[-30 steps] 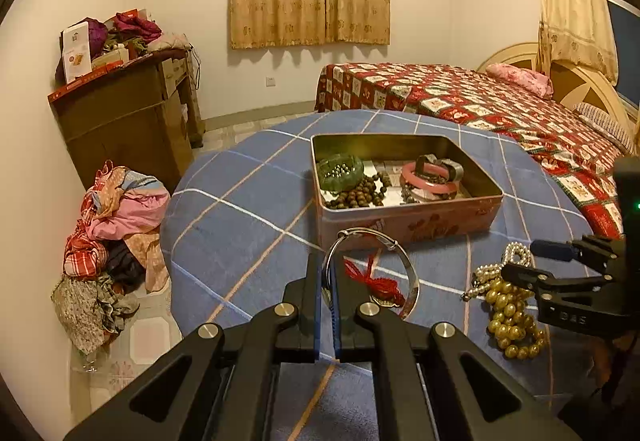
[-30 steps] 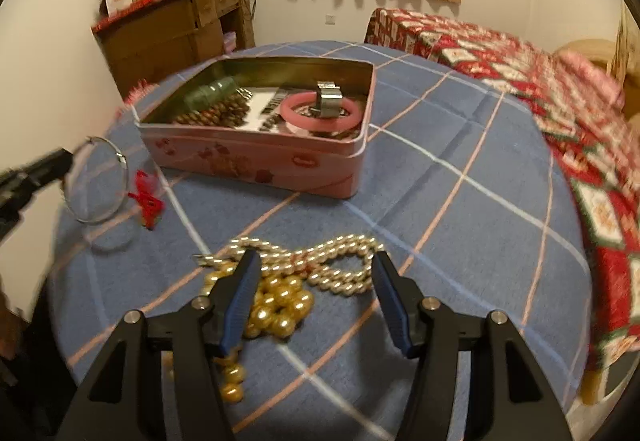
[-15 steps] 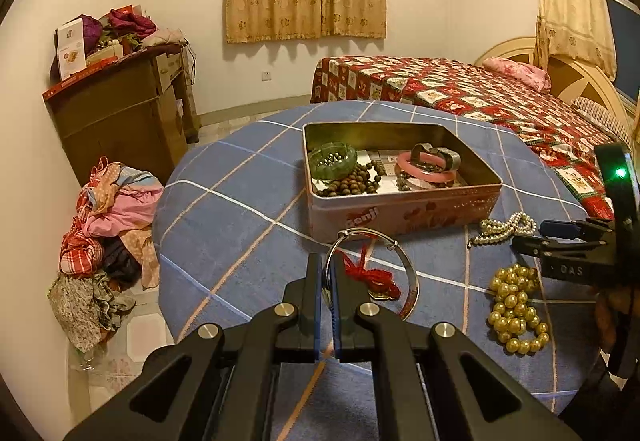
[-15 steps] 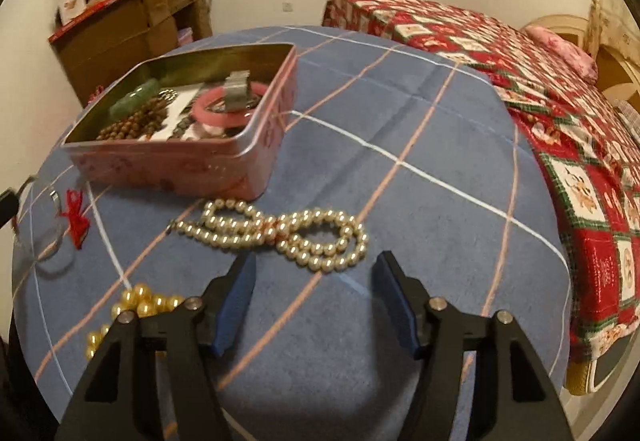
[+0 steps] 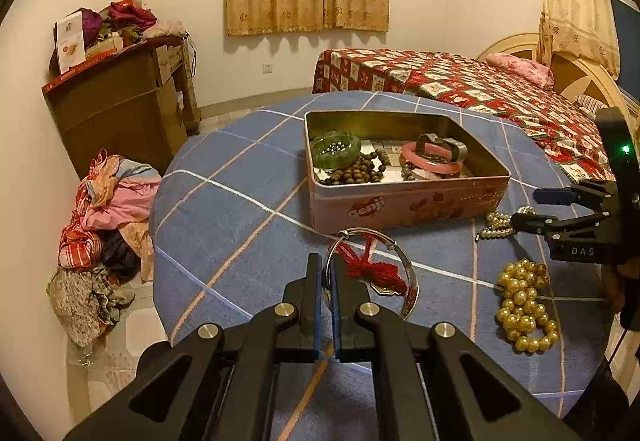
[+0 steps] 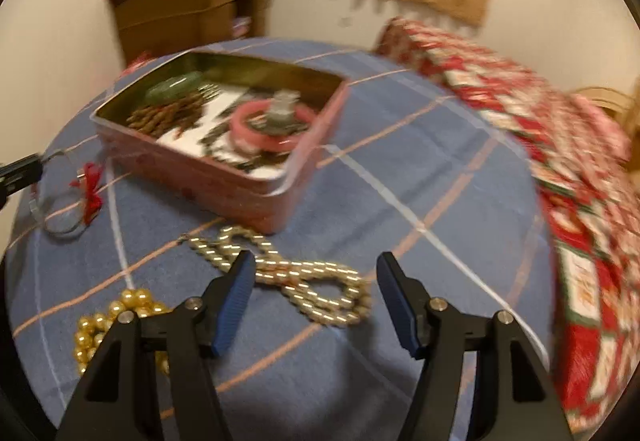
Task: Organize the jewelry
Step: 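Grasp the silver hoop with the left gripper while the right gripper grasps the pearl necklace, then carry the silver hoop and pearl necklace into the tin and open both grippers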
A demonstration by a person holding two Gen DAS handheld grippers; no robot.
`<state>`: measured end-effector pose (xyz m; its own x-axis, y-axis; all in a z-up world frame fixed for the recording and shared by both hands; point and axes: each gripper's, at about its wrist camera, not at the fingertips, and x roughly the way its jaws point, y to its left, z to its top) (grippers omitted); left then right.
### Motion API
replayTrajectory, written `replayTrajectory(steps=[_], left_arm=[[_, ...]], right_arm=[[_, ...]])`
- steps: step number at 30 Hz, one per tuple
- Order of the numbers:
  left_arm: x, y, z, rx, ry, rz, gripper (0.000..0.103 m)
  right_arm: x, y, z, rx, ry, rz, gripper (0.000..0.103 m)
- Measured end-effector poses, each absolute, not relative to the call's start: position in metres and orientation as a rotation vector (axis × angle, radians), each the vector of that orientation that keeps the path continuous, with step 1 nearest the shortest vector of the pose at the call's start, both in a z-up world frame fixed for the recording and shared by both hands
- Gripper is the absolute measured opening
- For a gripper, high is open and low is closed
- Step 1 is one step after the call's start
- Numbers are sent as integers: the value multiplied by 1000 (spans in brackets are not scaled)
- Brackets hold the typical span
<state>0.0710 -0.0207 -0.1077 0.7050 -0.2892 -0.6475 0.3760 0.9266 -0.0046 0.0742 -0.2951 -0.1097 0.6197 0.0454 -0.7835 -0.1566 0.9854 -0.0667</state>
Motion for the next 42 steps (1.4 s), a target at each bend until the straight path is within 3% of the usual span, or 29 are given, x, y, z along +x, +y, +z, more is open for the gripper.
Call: replayTrajectory(steps=[7, 11, 12, 14, 15, 18, 22, 42], left_arm=[[84, -13, -112, 120, 712, -352, 3], [86, -14, -113, 119, 719, -357, 3], [86, -15, -113, 120, 720, -359, 3], [86, -16, -113, 121, 720, -362, 3], [85, -17, -112, 122, 720, -364, 3], [84, -17, -109, 125, 714, -367, 3], [81, -15, -101, 119, 695, -364, 3], [91, -35, -38, 170, 559, -350, 3]], right_arm=[[85, -311, -116, 2, 952, 242, 66], [70, -298, -117, -89, 957, 234, 66], [66, -293, -117, -122, 950, 228, 61], [65, -292, -116, -103, 942, 232, 42], [64, -291, -115, -108, 938, 216, 24], [63, -291, -115, -95, 930, 202, 22], [52, -284, -110, -113, 873, 189, 9], [38, -267, -23, -122, 594, 80, 8]])
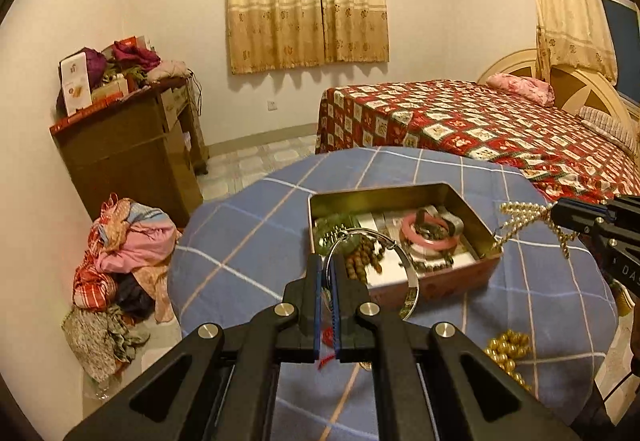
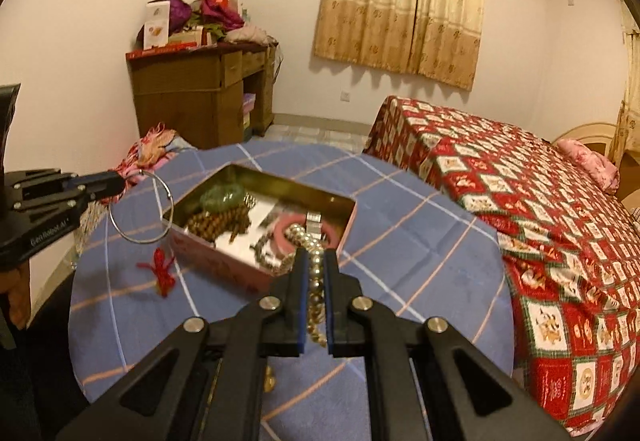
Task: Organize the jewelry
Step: 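Carry the silver hoop and pearl necklace into the tin and open both grippers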
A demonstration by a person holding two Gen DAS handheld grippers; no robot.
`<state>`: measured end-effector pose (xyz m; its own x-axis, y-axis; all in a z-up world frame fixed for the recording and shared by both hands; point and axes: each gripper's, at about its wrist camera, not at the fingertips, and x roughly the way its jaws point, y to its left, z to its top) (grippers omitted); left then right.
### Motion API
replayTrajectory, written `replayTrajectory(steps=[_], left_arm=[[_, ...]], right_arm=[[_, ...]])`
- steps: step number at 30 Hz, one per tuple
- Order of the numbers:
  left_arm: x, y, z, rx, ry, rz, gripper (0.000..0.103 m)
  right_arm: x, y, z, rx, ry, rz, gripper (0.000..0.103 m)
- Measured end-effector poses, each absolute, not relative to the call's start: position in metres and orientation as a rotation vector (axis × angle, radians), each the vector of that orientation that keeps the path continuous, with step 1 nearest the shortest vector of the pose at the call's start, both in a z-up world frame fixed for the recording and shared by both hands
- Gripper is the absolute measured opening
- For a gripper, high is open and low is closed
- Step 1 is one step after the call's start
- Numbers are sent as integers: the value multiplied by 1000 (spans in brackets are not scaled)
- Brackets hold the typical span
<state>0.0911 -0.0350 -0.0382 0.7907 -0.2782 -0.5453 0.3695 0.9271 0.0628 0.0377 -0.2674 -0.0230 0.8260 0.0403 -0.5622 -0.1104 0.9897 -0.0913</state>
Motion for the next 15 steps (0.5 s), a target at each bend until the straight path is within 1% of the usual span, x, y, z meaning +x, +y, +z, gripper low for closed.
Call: replayTrajectory(steps=[15], left_arm=[[133, -68, -38, 251, 534, -307, 3]], right_arm=[[89, -258, -30, -135, 578, 29, 8]])
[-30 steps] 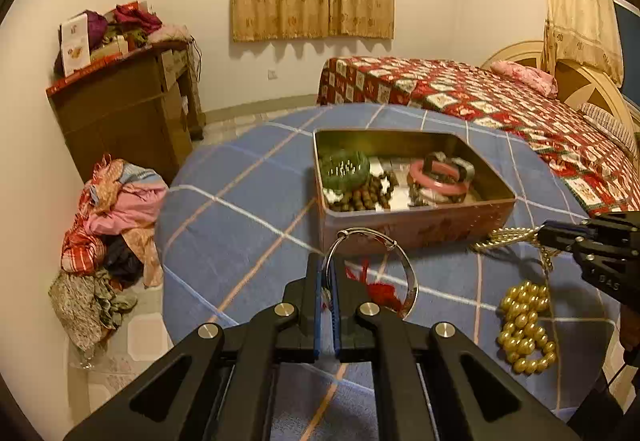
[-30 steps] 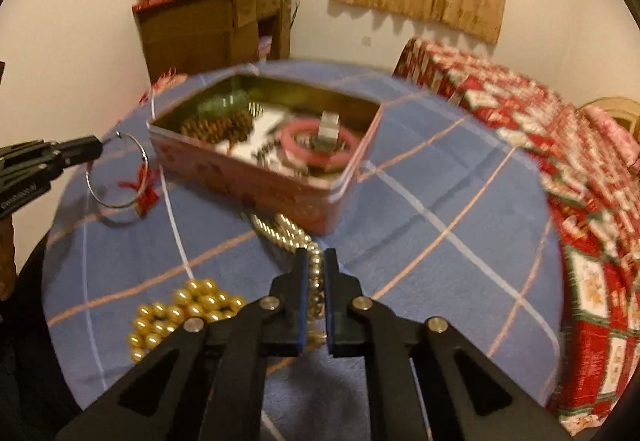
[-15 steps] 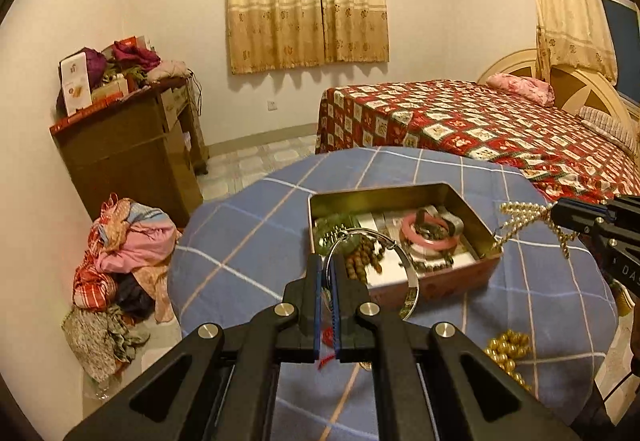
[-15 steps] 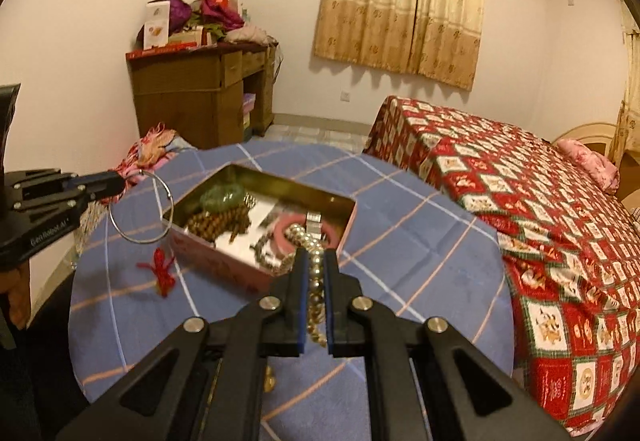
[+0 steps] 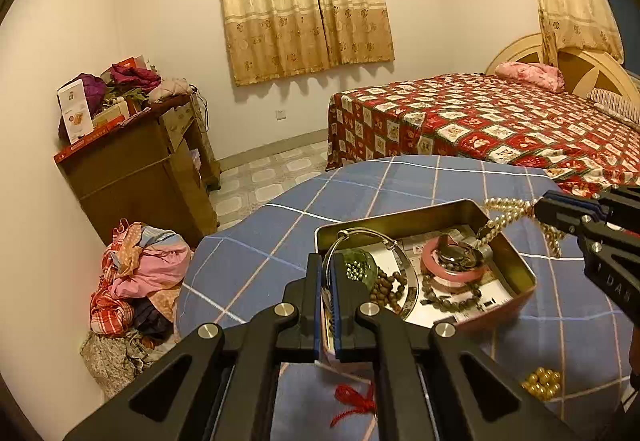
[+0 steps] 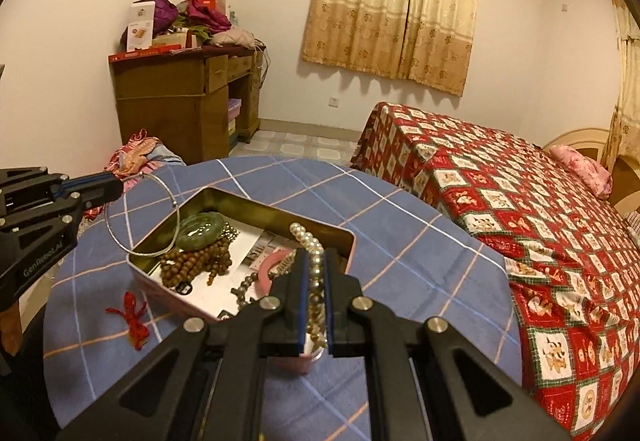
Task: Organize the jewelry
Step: 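Carry the silver hoop and pearl necklace into the tin and open both grippers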
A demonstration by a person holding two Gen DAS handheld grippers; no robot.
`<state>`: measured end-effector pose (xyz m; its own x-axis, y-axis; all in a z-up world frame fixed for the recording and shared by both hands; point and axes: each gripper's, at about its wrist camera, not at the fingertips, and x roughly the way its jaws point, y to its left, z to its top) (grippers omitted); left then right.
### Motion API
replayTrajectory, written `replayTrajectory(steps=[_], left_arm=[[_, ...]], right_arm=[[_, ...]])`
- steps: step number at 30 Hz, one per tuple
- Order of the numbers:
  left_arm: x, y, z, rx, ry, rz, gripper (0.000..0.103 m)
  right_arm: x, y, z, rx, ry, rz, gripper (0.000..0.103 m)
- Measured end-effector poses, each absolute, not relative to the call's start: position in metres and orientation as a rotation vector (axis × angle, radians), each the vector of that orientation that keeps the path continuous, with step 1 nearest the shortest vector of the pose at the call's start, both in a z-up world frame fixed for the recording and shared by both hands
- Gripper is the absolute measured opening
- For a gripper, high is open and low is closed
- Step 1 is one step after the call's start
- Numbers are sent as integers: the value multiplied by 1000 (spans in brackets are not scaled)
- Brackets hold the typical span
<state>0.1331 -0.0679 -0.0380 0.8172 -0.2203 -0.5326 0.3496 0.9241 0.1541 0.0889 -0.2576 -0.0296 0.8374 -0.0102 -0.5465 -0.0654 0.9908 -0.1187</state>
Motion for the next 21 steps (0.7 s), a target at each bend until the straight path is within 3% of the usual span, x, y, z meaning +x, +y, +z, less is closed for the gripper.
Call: replayTrajectory(steps=[21], left_arm=[[176, -98, -72, 344, 587, -279, 3]], right_arm=[[125, -254, -51, -139, 612, 12, 8]])
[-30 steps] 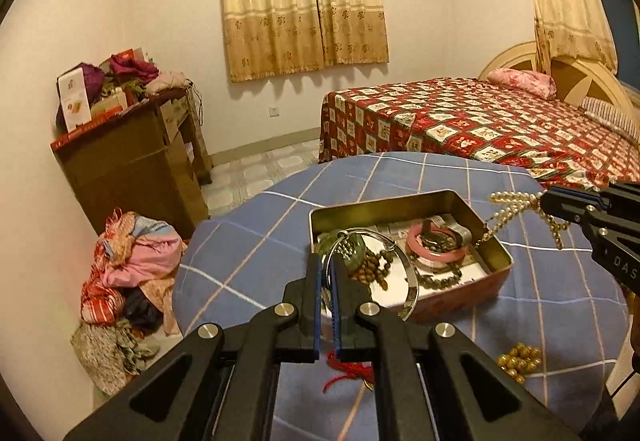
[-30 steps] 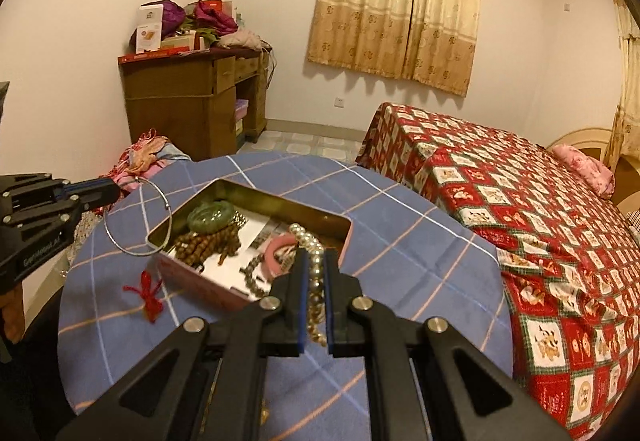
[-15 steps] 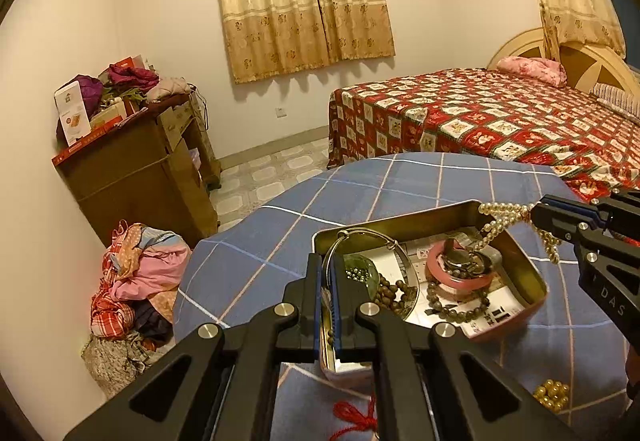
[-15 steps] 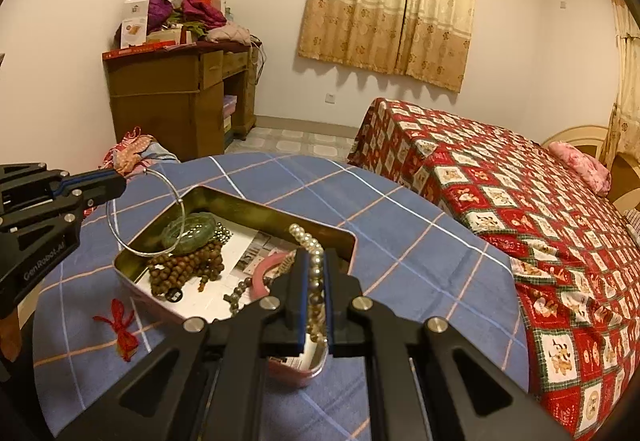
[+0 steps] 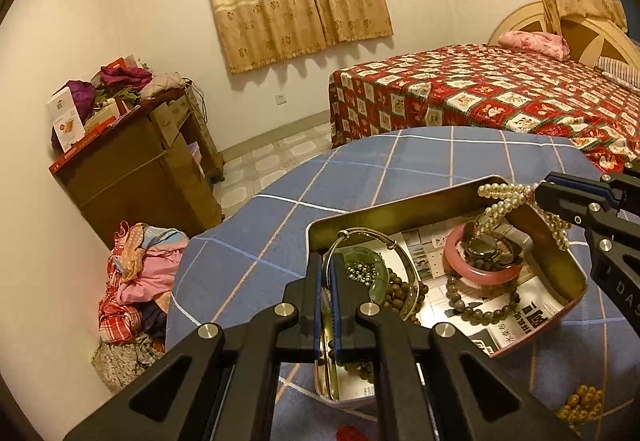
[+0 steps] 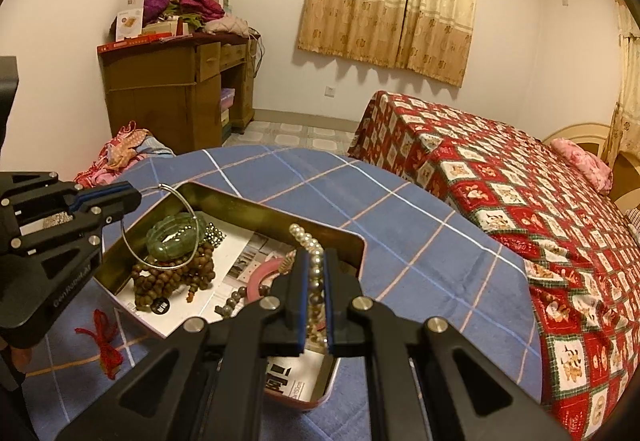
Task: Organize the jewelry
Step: 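Carry the silver hoop and pearl necklace into the tin and open both grippers, then grasp the gold bead necklace with the right gripper while the left gripper grasps the red tassel string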
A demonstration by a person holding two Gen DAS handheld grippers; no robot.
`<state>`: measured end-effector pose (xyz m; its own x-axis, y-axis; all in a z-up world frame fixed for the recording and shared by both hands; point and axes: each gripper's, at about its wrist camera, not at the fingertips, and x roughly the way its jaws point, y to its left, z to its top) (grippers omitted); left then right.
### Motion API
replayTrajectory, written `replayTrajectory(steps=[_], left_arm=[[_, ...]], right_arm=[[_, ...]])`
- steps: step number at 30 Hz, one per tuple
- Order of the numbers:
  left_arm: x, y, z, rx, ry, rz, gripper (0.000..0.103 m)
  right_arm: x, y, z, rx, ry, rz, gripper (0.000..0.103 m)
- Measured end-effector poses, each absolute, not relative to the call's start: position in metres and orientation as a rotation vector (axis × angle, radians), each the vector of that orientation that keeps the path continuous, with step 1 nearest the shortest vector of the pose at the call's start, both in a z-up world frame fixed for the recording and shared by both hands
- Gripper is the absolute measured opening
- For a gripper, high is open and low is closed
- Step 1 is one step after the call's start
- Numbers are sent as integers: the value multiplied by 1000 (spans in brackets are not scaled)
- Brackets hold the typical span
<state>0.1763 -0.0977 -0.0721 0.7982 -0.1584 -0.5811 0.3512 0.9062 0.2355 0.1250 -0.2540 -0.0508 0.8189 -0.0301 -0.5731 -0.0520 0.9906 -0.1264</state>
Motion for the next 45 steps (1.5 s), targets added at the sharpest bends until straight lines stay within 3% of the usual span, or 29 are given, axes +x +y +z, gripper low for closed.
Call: replayTrajectory(steps=[15, 17, 19, 21, 29, 34, 45], left_arm=[[186, -101, -85, 401, 616, -257, 5], [184, -100, -83, 412, 613, -234, 16], [179, -96, -79, 405, 590, -216, 71], [168, -89, -72, 399, 528, -191, 86], [137, -59, -74, 360, 555, -149, 86], [112, -47, -93, 331, 617, -119, 86], [90, -61, -116, 361, 687, -82, 86]], right_arm=[[133, -250, -70, -148, 686, 16, 12], [131, -250, -70, -149, 692, 9, 27], [127, -251, -70, -145, 686, -5, 44], [122, -253, -69, -137, 686, -23, 51], [88, -255, -67, -99, 723, -110, 55], [57, -252, -66, -81, 736, -158, 70], [10, -230, -90, -6, 771, -146, 71]])
